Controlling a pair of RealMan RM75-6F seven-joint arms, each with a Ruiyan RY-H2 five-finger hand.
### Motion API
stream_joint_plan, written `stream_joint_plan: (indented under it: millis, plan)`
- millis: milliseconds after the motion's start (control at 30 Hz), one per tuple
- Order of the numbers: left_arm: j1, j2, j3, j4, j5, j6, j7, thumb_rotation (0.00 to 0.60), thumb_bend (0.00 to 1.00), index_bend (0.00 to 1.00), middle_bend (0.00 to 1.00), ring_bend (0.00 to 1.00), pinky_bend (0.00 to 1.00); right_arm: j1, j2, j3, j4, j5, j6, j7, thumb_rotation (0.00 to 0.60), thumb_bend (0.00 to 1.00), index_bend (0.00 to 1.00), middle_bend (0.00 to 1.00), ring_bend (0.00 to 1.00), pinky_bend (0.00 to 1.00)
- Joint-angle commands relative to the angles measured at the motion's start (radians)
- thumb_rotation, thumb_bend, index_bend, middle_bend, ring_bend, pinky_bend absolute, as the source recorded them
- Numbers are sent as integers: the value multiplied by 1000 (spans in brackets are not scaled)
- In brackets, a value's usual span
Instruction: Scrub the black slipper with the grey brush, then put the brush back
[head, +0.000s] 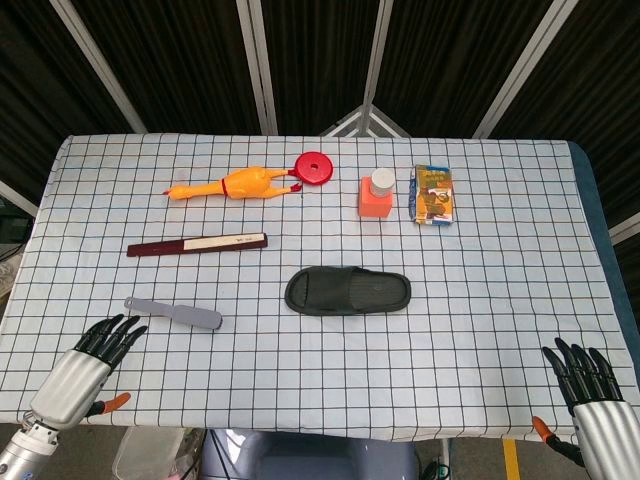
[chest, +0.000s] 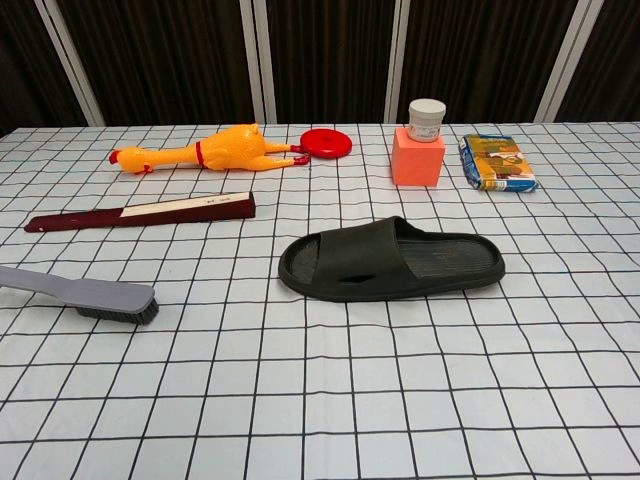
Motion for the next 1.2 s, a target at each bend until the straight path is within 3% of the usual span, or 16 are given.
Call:
stream_joint_plan:
  millis: [33,167,333,633,800,1200]
  plan:
    - [-2,-5,0,-5,-1,-6,4,600,0,0,16,0,110,7,-3,2,-4,8,-17,-10,600,256,0,0,0,0]
    - [-5,-10,5,-5,3,-21,14,600,3,0,15,0,100,17,-12,2,-12,10,-40,-26,600,256,0,0,0,0]
    - [-28,-34,-13,5,-8,-54,20,600,38,0,21,0,17,52,-53,22,-7,-11,-74,-60,600,256,0,0,0,0]
    - [-106,-110,-115,5,-77,-139,137,600,148,43,158,105,160,151,-147,105,19,82,-201,-96,600,256,0,0,0,0]
    - [-148,-193,-180,60,-189,-224,238,600,167,87,189,147,162,160,-141,107,15,116,-224,-96,600,255,0,0,0,0]
    - [-228,-323,-231,184,-343,-368,254,600,267,134,265,192,185,182,-127,112,18,165,-252,-77,600,258,0,0,0,0]
